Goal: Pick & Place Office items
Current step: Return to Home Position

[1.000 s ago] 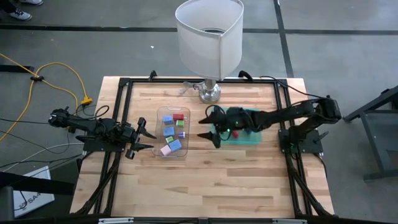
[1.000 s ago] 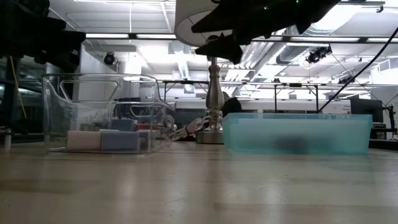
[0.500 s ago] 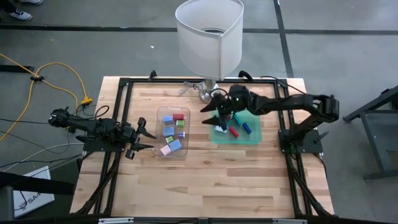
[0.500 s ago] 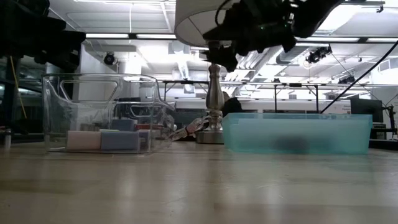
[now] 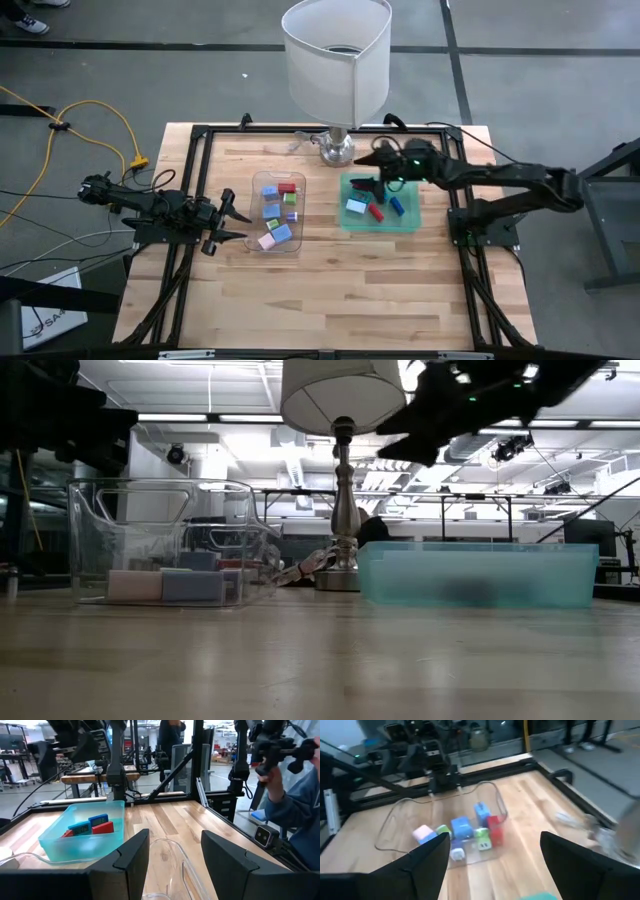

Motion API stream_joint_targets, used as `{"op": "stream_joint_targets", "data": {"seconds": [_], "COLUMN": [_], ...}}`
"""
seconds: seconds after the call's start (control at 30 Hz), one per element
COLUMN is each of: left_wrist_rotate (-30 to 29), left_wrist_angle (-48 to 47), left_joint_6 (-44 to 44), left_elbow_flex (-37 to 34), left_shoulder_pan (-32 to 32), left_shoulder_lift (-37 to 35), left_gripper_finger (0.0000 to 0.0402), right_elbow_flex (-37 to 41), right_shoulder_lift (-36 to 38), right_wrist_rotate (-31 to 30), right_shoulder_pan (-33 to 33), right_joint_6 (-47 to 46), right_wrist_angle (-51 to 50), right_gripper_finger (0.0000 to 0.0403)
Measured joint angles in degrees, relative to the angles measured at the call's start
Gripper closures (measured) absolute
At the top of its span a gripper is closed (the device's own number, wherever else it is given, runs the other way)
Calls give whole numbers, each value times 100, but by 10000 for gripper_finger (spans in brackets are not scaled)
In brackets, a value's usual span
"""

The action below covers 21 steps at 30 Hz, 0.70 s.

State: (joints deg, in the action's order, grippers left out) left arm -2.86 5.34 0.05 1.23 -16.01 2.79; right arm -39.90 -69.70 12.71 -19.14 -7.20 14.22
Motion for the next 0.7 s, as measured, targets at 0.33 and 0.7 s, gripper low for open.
{"op": "stream_joint_targets", "data": {"seconds": [0.33,0.7], "left_wrist_rotate": [-22,-21], "left_wrist_angle": [-4,-10], "left_joint_6": [0,0], "left_elbow_flex": [2,1], "left_shoulder_pan": [0,0], "left_shoulder_lift": [0,0], "left_gripper_finger": [229,229], "right_elbow_flex": [1453,2700], "right_shoulder_lift": [1723,3214], "right_wrist_rotate": [-389,-475], "right_shoulder_pan": [14,14], "right_joint_6": [-327,-660], "right_wrist_angle": [57,226], "right_gripper_finger": [105,105]}}
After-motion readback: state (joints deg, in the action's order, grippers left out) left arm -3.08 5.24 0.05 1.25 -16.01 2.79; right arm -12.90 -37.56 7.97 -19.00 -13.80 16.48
